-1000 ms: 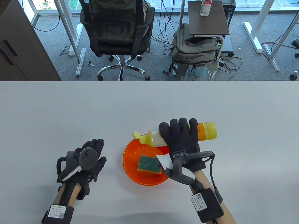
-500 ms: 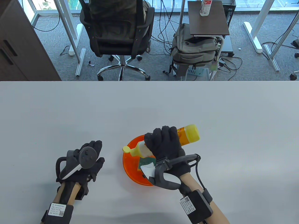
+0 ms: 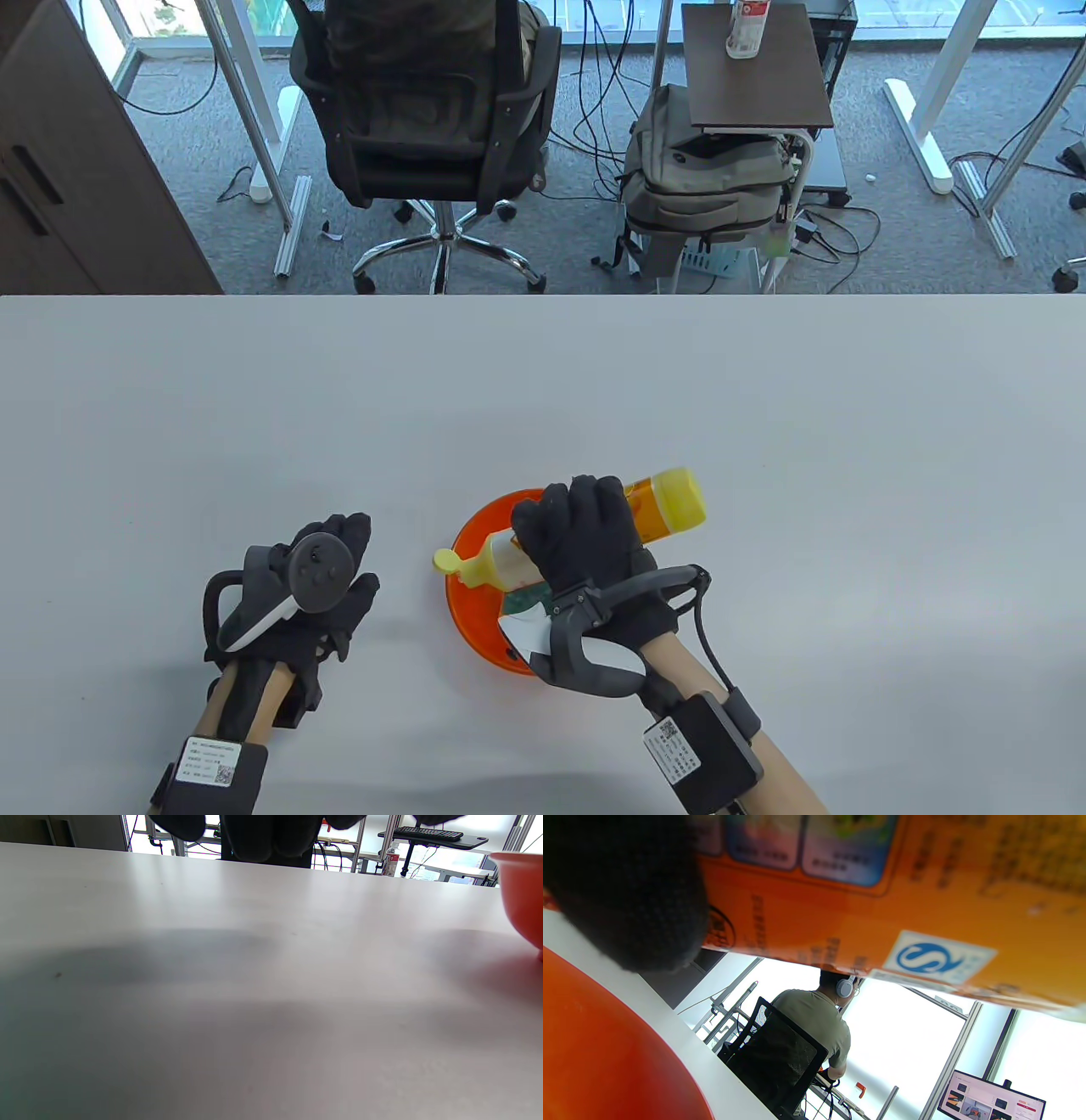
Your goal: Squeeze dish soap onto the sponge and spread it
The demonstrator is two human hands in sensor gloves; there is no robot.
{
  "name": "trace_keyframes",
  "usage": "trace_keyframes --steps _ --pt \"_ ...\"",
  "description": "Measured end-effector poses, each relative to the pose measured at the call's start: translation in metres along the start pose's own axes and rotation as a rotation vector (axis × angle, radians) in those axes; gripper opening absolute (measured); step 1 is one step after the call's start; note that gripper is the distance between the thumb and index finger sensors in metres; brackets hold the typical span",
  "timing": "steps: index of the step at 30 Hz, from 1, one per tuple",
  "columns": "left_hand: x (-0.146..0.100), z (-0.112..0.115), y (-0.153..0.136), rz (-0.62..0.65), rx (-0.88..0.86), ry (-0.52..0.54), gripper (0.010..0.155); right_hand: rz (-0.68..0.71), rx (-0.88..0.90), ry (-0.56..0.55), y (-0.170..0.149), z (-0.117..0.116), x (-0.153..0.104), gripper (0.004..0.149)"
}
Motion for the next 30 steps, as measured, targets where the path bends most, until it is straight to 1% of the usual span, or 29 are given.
trace_keyframes --steps 4,11,17,24,30 --pt "0.000 0.000 -0.001 -0.004 0.001 -0.004 0.071 -0.019 -0.013 0.024 -0.007 -0.006 0.001 0.075" --pt "0.000 0.000 -0.002 -0.006 0.003 -0.010 0.071 -0.078 -0.039 0.082 -0.028 -0.022 0.003 0.075" --pt "0.000 0.001 -0.002 -0.008 0.002 -0.014 0.071 -0.139 -0.056 0.126 -0.052 -0.033 0.003 0.075" --pt "0.000 0.002 -0.002 -0.008 0.003 -0.020 0.071 -0.248 -0.061 0.182 -0.090 -0.045 0.000 0.075" --pt "0.000 0.002 -0.002 -0.008 0.003 -0.018 0.071 -0.313 -0.057 0.208 -0.112 -0.047 -0.003 0.075"
Point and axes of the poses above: the tracker on the back of each hand, its own y axis roughly to the thumb side, its own x axis roughly from the wrist to the fingertips, z = x × y, the point moved 4 cm from there along x, roughly from the wrist to the fingertips, and after that the axes turned 8 degrees about y, right-handed, at the moved point
